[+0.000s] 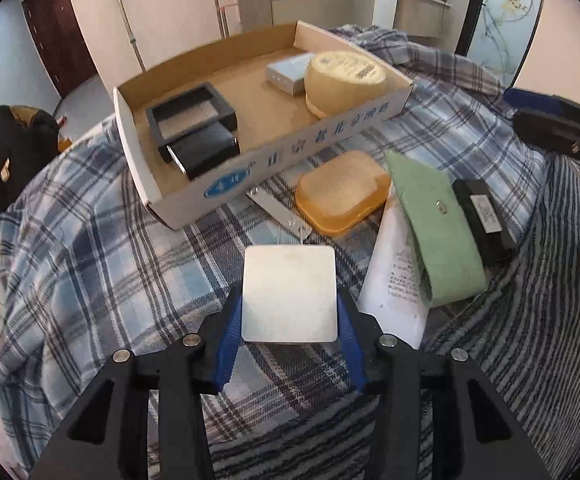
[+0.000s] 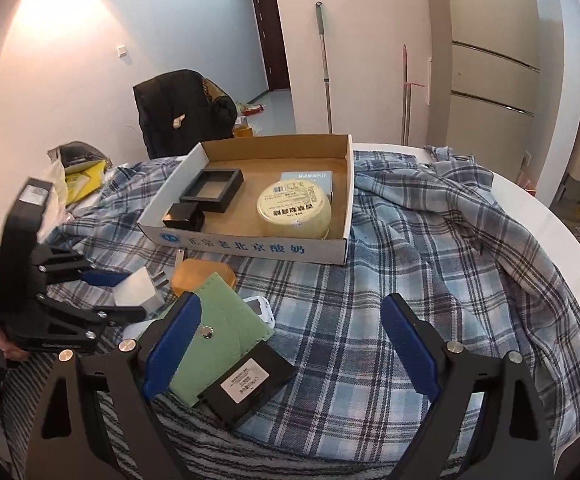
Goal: Organize rigid objects
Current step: 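Grasp the white square charger on the bed with the left gripper, then grasp the small black labelled box beside the green pouch with the right gripper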
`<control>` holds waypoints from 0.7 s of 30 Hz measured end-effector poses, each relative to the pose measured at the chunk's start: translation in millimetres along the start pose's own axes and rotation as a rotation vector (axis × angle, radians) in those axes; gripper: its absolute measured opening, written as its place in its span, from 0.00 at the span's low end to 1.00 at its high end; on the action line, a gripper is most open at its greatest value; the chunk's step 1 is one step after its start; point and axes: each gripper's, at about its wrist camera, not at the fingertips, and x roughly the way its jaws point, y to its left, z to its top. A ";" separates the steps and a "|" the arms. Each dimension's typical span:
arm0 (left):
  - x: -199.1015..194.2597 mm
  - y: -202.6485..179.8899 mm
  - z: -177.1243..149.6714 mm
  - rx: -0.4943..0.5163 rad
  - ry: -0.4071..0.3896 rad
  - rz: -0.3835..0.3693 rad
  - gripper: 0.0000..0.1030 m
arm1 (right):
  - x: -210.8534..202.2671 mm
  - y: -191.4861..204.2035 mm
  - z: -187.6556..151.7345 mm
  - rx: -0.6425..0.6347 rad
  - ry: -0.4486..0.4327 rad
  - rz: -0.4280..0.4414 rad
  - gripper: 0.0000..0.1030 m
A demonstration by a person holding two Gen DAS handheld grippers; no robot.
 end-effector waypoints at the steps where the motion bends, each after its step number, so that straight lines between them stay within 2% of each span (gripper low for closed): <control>1: 0.8 0.9 -0.7 -0.006 -0.007 -0.006 0.45 | -0.8 -0.2 0.1 -0.001 -0.001 -0.003 0.88; 4: -0.8 2.2 -0.9 -0.007 0.001 -0.017 0.45 | -2.0 -2.9 1.1 0.000 0.000 0.002 0.88; 7: -14.4 -3.7 -1.9 0.008 -0.037 0.034 0.45 | -4.7 -6.1 2.6 0.006 0.000 0.038 0.88; 9: -30.6 -8.8 -1.3 0.001 -0.093 0.060 0.45 | -4.3 -6.9 3.4 0.006 0.025 0.132 0.88; 11: -53.4 -17.8 -1.1 -0.015 -0.159 0.048 0.45 | 2.0 -4.3 2.1 -0.007 0.105 0.300 0.88; 12: -65.6 -23.9 -1.4 -0.027 -0.194 0.038 0.45 | 4.9 -1.0 0.5 -0.022 0.134 0.347 0.88; 13: -73.6 -29.2 -1.8 -0.035 -0.214 0.038 0.45 | 5.7 3.1 -1.3 -0.041 0.131 0.333 0.88; 16: -92.0 -42.8 -4.0 -0.062 -0.255 0.038 0.45 | 10.2 13.1 -5.8 -0.119 0.107 0.209 0.88; 18: -92.0 -50.8 -4.6 -0.033 -0.234 0.019 0.45 | 19.4 11.3 -7.9 -0.109 0.151 0.238 0.88; 21: -92.3 -55.7 -12.8 -0.033 -0.261 0.003 0.45 | 32.5 5.8 -8.5 -0.079 0.211 0.299 0.88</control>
